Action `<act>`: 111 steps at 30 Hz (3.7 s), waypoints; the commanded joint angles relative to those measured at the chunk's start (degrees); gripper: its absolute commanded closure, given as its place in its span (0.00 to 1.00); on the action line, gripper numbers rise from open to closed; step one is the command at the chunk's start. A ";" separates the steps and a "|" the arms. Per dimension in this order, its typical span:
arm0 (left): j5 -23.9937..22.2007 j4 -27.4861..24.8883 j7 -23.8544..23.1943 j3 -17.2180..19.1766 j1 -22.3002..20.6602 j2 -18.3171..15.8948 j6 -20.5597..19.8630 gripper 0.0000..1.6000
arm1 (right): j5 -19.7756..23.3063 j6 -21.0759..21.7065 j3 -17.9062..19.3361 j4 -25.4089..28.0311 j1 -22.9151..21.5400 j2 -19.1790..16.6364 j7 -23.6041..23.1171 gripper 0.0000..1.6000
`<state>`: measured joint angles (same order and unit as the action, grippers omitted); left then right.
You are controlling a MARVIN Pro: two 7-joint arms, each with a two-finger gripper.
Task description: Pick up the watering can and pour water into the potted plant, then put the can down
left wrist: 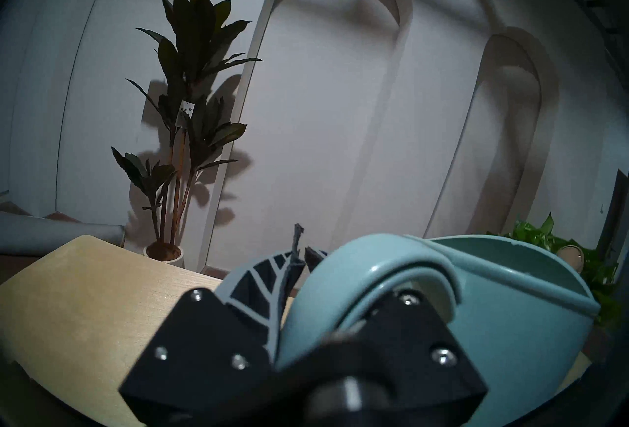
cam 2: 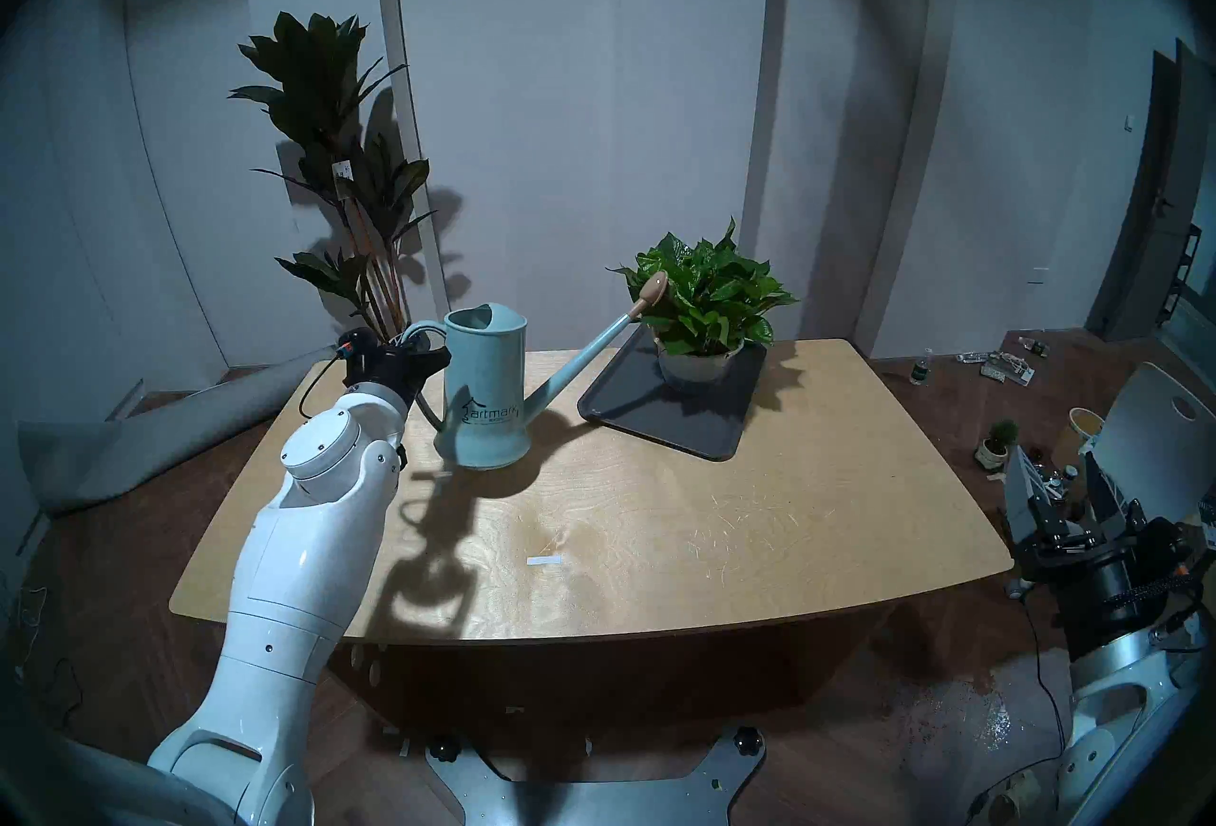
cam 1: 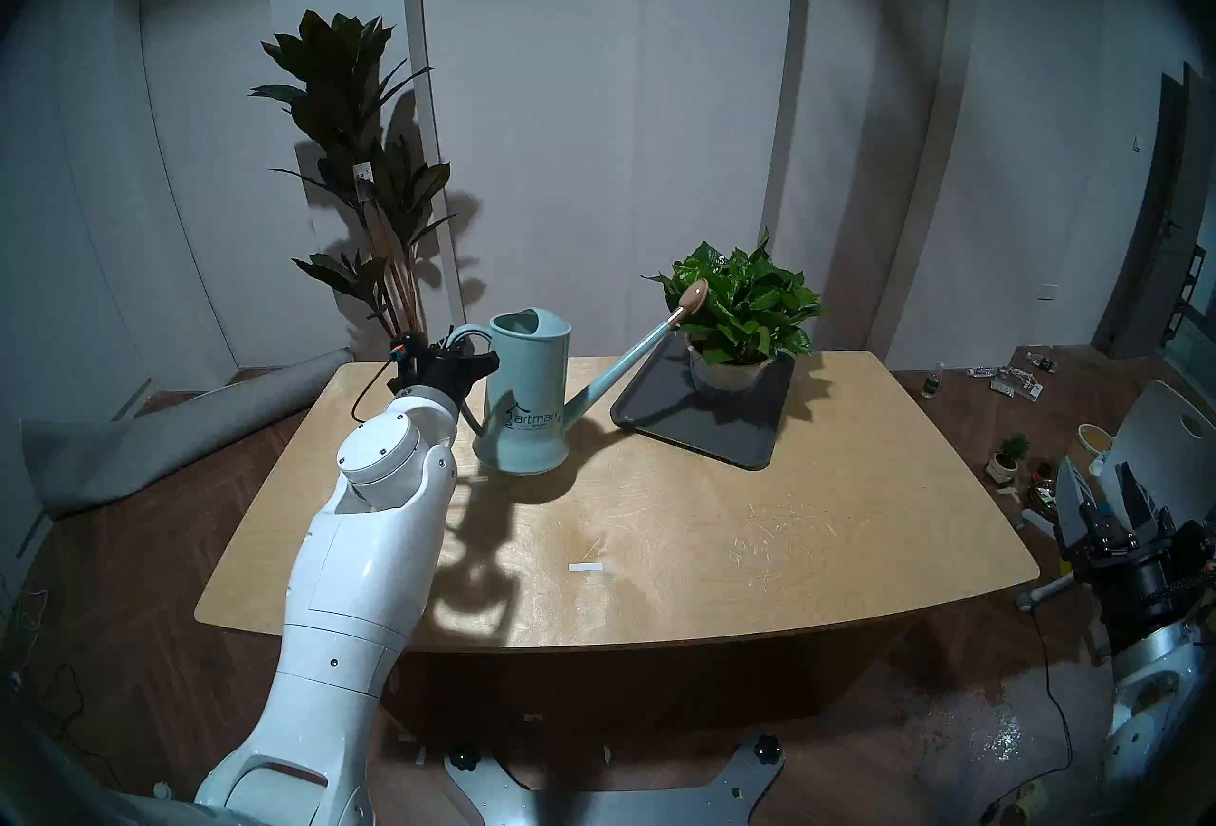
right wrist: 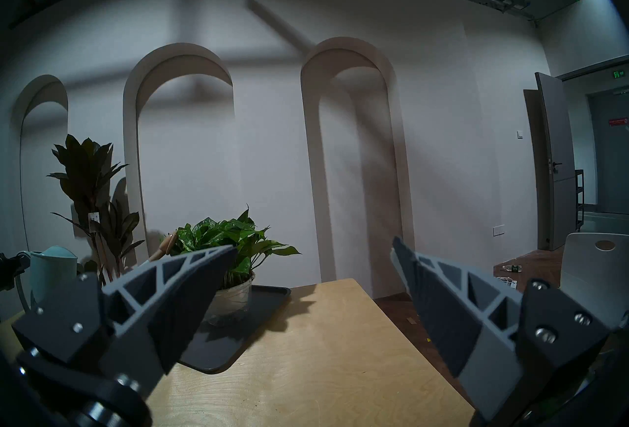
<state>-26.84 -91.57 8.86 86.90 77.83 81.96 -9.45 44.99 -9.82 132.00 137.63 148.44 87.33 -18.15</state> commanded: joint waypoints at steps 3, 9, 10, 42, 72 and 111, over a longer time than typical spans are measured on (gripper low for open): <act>-1.45 -7.21 2.57 0.98 -3.97 3.16 1.67 1.00 | -0.07 -0.14 0.04 0.93 -0.06 -0.11 -0.15 0.00; -2.52 -9.33 3.46 1.49 -4.49 3.75 1.83 1.00 | -0.06 -0.14 0.04 0.91 -0.07 -0.11 -0.16 0.00; -2.78 -9.94 3.70 1.63 -4.58 3.85 1.66 1.00 | -0.06 -0.14 0.04 0.91 -0.07 -0.11 -0.16 0.00; -2.13 -14.58 -0.65 2.68 -10.85 3.50 10.05 1.00 | -0.07 -0.14 0.04 0.92 -0.06 -0.11 -0.17 0.00; 4.74 -7.62 -4.31 -0.34 -16.75 3.05 19.49 1.00 | -0.08 -0.13 0.05 0.97 -0.04 -0.08 -0.17 0.00; 15.69 8.32 -18.49 -1.91 -25.64 -2.58 23.26 1.00 | -0.04 -0.14 0.04 0.82 -0.11 -0.13 -0.21 0.00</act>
<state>-12.49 -81.96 -9.24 85.21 58.16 78.57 12.07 44.99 -9.82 132.01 137.58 148.43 87.33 -18.22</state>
